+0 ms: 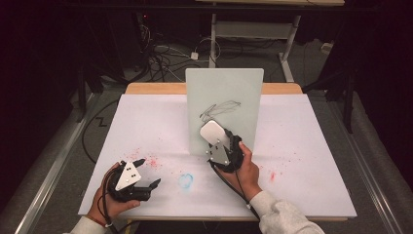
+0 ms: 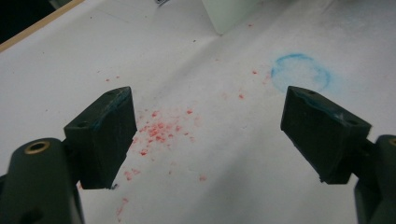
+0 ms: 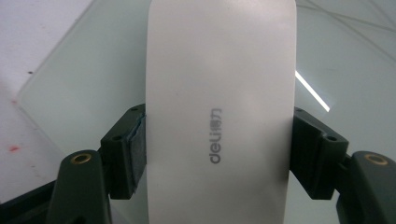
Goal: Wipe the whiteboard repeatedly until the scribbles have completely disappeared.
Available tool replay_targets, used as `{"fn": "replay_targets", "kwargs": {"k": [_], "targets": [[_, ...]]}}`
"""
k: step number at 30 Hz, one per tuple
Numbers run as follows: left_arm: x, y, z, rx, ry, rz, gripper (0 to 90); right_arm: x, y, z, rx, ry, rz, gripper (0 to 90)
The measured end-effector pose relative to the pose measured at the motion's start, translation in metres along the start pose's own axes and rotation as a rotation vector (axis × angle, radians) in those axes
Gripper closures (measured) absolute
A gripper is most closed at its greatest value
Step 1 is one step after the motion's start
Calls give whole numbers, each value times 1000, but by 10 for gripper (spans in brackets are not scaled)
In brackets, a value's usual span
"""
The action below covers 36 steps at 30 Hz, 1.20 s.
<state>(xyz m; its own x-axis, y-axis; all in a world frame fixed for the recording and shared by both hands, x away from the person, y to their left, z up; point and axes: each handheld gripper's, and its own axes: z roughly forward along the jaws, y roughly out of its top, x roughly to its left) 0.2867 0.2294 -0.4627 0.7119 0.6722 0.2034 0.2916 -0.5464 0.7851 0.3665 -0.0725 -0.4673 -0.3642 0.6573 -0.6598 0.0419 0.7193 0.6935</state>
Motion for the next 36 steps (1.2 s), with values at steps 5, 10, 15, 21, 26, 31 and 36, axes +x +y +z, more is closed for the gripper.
{"fn": "replay_targets", "kwargs": {"k": [5, 10, 15, 21, 26, 31, 36], "targets": [[0, 0, -1, -4, 2, -2, 173, 11, 2, 2, 6, -8, -21, 309], [1, -2, -2, 2, 4, -5, 173, -3, 4, 0, 6, -41, -33, 310], [2, -3, -3, -4, 8, -15, 173, -35, 6, -3, -11, -68, 77, 310], [1, -2, -4, -1, 12, -12, 173, -74, 3, -8, -45, -92, 214, 310], [1, -2, -4, -3, 11, -12, 173, -97, 1, -12, -45, -141, 286, 311], [2, -3, -3, -2, 9, -13, 173, -107, -2, -14, -44, -147, 335, 310], [2, -2, -3, 1, 7, -8, 173, -97, 1, -12, -42, -129, 322, 311]]}}
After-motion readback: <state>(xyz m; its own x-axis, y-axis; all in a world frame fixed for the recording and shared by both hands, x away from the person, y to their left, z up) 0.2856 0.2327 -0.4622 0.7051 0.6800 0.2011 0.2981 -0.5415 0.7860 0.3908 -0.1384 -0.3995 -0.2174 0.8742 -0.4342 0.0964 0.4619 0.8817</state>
